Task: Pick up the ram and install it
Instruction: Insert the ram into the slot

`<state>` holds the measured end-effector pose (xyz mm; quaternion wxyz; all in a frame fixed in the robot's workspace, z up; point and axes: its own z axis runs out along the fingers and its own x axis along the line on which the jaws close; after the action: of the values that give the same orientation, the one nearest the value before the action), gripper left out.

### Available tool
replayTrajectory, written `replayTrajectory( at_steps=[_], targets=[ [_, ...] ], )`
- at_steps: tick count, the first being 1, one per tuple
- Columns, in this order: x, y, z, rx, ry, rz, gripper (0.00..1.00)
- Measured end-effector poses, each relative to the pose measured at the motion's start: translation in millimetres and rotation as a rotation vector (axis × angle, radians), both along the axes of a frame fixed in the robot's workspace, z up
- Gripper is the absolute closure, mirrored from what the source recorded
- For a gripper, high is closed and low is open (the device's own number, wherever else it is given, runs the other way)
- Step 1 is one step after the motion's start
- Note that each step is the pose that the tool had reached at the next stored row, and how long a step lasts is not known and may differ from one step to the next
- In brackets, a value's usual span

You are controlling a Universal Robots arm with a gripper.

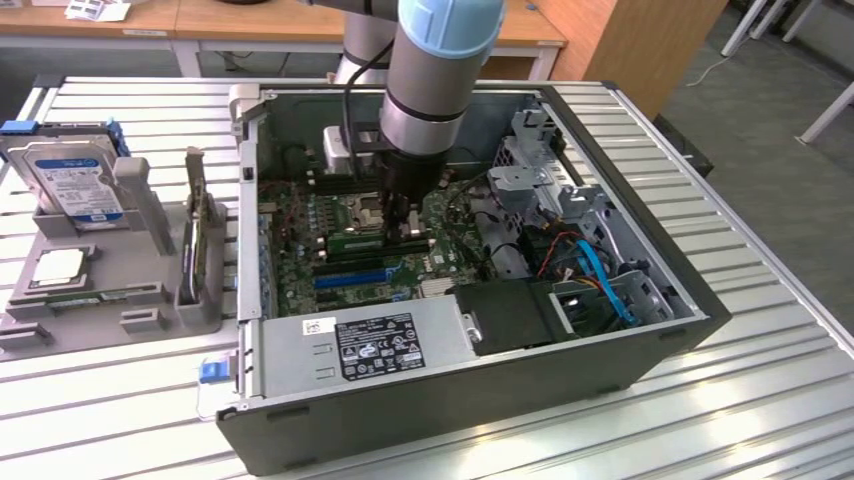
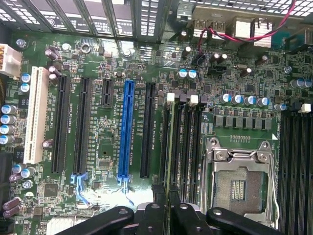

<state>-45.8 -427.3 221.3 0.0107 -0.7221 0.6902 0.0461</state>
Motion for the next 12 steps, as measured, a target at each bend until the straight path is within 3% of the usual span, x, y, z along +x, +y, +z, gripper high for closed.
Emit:
replayTrajectory(
  at_steps=[12],
  targets=[
    [-0.2,0.0,-1.5,-0.0004,0.0001,0.000,0.86]
  ],
)
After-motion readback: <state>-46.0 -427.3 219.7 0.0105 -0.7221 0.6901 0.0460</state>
